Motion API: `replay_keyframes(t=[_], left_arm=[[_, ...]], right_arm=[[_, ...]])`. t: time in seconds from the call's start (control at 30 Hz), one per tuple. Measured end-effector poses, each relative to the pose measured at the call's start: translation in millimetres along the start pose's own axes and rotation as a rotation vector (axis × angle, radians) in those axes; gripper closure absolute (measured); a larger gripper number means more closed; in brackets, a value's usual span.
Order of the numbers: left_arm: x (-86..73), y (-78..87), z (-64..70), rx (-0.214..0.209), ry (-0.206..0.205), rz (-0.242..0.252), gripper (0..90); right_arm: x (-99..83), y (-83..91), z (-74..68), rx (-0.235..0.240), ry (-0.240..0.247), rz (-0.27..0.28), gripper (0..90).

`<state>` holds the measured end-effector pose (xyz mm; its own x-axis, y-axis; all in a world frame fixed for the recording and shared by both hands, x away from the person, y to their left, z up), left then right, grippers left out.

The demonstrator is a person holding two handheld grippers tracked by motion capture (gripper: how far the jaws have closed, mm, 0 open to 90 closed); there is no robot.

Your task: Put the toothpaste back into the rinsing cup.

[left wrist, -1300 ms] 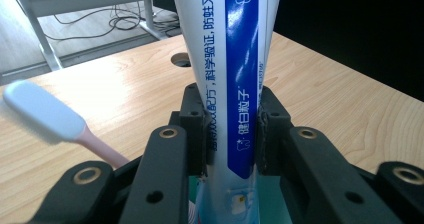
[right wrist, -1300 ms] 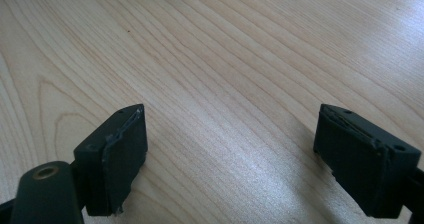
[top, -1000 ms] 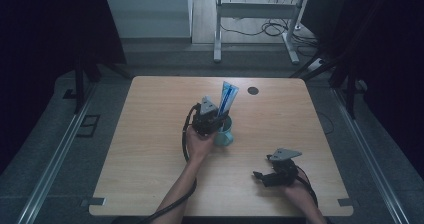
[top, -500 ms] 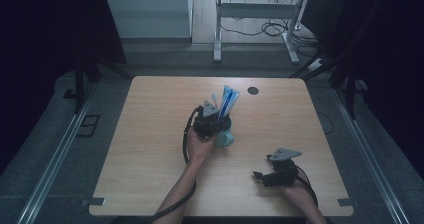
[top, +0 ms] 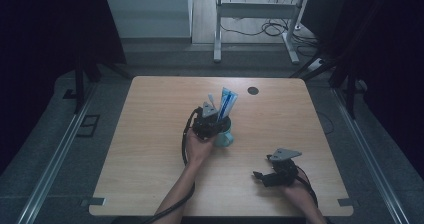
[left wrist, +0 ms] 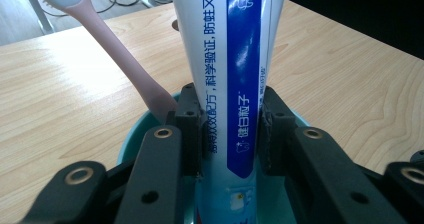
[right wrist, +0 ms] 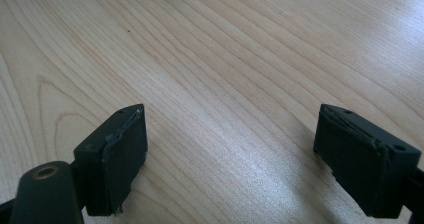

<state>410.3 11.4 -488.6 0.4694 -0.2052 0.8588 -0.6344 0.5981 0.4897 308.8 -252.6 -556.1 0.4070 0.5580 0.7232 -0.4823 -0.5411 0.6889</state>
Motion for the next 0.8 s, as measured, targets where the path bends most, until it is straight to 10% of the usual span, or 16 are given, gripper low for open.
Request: replay_keyframes(t=[0.8], left_arm=[[-1.4, 11.5, -3.9, -0.019, 0.007, -0.007, 46.3]], right_arm=[[0.0, 0.0, 0.0, 0.000, 0.000, 0.001, 13.8]])
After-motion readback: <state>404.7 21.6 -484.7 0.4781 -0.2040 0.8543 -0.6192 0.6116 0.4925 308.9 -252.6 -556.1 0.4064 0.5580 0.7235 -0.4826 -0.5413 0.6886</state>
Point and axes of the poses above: each handheld gripper's, and its own axes: y roughly backward along the jaws, x roughly out of its top, z roughly to its right, the point moved 2 cm from there along -y, roughly forward along the jaws, and after that the axes turned 4 degrees about y, right-handed, at the moved point
